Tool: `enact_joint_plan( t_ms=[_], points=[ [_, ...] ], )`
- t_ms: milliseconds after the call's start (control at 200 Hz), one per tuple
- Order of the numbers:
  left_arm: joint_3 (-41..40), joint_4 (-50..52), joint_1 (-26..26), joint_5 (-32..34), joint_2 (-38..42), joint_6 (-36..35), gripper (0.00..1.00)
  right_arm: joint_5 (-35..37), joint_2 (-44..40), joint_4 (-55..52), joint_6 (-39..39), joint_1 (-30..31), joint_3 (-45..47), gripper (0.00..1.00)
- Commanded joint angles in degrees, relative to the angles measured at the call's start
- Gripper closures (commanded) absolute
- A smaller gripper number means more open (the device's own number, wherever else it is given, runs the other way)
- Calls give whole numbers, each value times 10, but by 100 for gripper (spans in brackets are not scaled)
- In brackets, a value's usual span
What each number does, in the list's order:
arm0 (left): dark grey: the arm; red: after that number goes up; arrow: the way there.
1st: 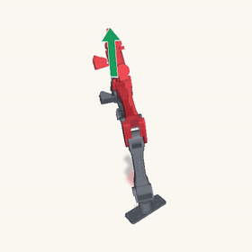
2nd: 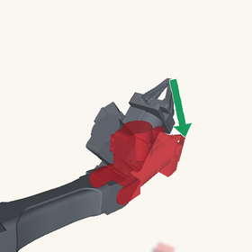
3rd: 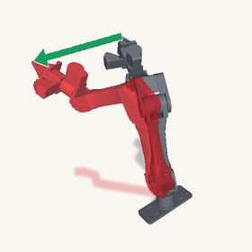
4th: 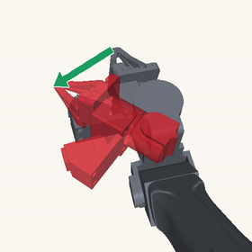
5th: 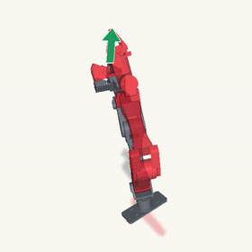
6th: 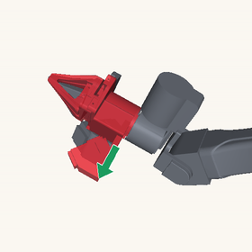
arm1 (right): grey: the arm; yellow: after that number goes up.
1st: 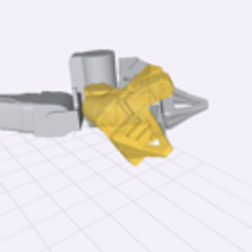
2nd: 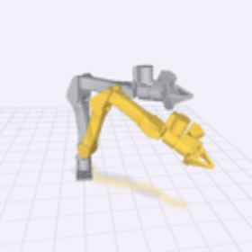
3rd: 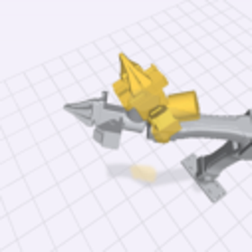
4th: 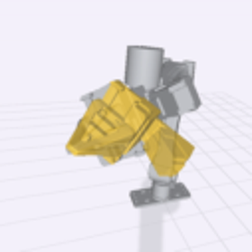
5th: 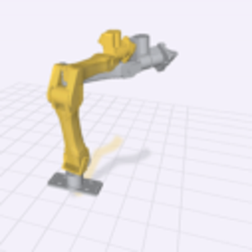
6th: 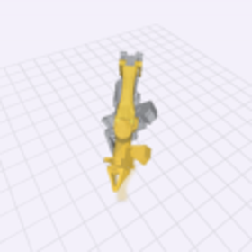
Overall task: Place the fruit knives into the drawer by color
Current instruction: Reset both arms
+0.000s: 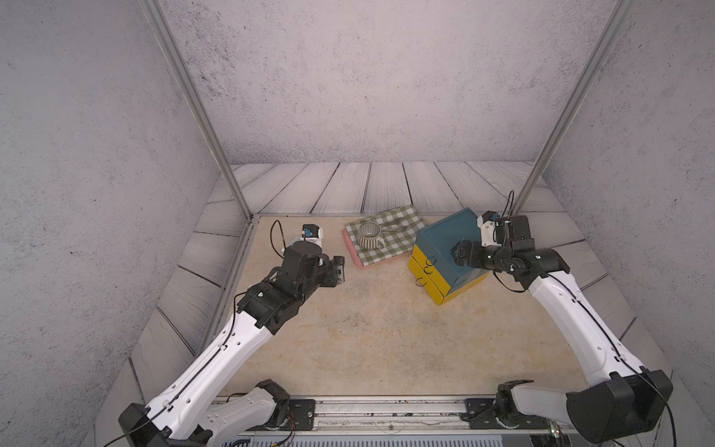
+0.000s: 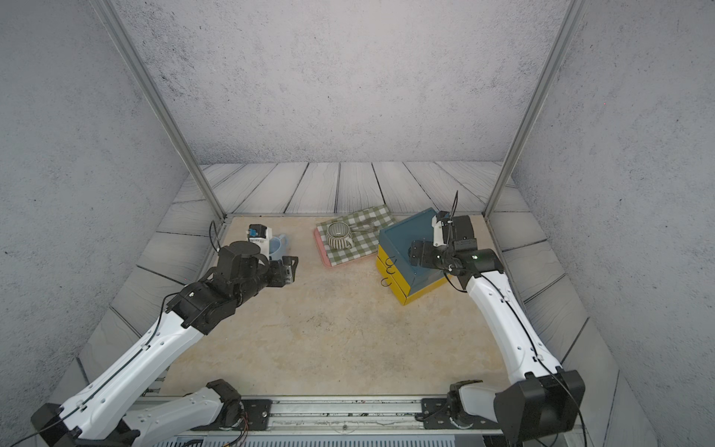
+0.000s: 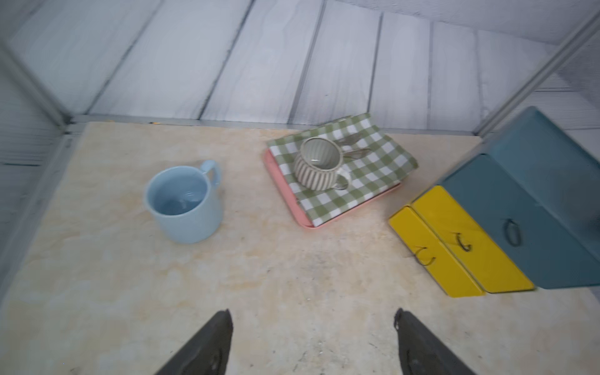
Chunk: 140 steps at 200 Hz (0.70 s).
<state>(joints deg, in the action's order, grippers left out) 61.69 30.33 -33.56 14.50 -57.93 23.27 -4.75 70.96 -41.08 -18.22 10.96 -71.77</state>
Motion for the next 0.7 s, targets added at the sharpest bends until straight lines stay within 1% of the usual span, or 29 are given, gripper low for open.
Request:
enact_joint_plan(
  t_ms=[0,10,20,90,200,310,405,495,611,696],
  points=[
    [-38,-29,21,117,32,-38,8,62,-28,-66,-11,-4,31,1],
    [-43,-34,22,123,33,-40,2,65,-31,-64,-11,-4,33,1],
    [-48,-40,24,129,35,-43,0,67,-33,-61,-11,-4,35,1],
    [-86,-82,32,163,49,-73,1,83,-55,-43,-12,-4,53,1],
    [-134,-135,49,212,50,-117,1,119,-97,-3,-19,-4,92,1],
    [-186,-217,73,236,37,-154,1,150,-160,69,-13,-4,151,1],
    [-218,-270,98,237,22,-145,1,166,-218,132,7,-3,206,1],
    [-248,-320,105,228,19,-146,1,189,-254,160,18,-4,240,1],
    [-293,-394,121,242,20,-142,1,201,-257,158,25,-4,247,1],
    [-319,-440,150,223,7,-145,1,199,-243,148,24,-4,248,1]
  ],
)
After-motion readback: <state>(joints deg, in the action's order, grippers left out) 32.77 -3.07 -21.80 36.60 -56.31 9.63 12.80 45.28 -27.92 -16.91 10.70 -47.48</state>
